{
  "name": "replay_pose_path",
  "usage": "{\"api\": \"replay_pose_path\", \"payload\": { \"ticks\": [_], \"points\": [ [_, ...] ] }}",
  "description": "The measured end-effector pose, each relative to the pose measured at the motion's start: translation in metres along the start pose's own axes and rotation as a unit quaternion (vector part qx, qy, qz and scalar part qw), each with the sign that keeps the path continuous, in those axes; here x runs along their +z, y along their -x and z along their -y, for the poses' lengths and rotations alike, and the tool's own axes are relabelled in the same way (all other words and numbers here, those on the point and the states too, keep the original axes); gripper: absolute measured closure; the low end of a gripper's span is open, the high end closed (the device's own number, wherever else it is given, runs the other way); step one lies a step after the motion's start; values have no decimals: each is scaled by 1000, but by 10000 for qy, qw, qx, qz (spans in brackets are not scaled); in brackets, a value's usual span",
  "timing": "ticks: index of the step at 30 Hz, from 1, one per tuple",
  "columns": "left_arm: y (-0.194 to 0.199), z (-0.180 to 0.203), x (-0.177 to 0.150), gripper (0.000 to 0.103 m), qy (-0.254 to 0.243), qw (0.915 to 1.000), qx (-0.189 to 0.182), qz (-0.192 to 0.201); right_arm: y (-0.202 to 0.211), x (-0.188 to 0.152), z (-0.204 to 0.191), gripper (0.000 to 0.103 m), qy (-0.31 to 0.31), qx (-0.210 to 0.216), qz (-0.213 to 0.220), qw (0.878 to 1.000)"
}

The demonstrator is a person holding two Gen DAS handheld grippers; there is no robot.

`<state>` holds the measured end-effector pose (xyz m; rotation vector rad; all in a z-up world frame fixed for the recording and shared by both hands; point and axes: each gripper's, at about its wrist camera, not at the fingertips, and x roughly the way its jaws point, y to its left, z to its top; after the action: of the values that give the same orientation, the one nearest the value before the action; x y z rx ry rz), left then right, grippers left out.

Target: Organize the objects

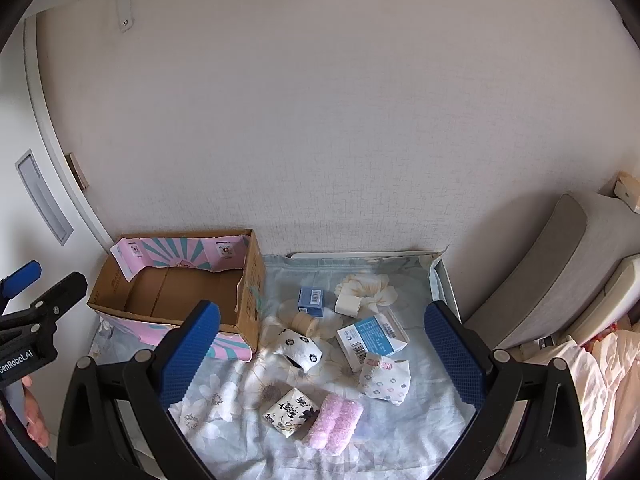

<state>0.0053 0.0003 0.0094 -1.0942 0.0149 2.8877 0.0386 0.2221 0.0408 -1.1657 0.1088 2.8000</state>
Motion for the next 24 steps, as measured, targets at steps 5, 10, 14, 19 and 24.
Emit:
{"api": "replay_pose_path", "payload": {
  "ticks": [5, 10, 14, 19, 24],
  "points": [
    [1, -2, 0, 0, 7, 10000, -19, 6, 1, 1, -1, 1, -13, -55, 18, 10000],
    [2, -4, 1, 0, 25, 10000, -35, 7, 4, 2, -1, 1, -26, -44, 52, 10000],
    [3, -4, 1, 0, 39, 10000, -58, -9, 5, 2, -3, 1, 39, -97, 61, 9999],
    [6, -3, 1, 0, 70, 10000, -69, 6, 8, 2, -4, 1, 20, -84, 74, 9999],
    [11, -2, 0, 0, 32, 10000, -47, 53, 11, 3, -4, 1, 30, -74, 93, 9999]
  ]
}}
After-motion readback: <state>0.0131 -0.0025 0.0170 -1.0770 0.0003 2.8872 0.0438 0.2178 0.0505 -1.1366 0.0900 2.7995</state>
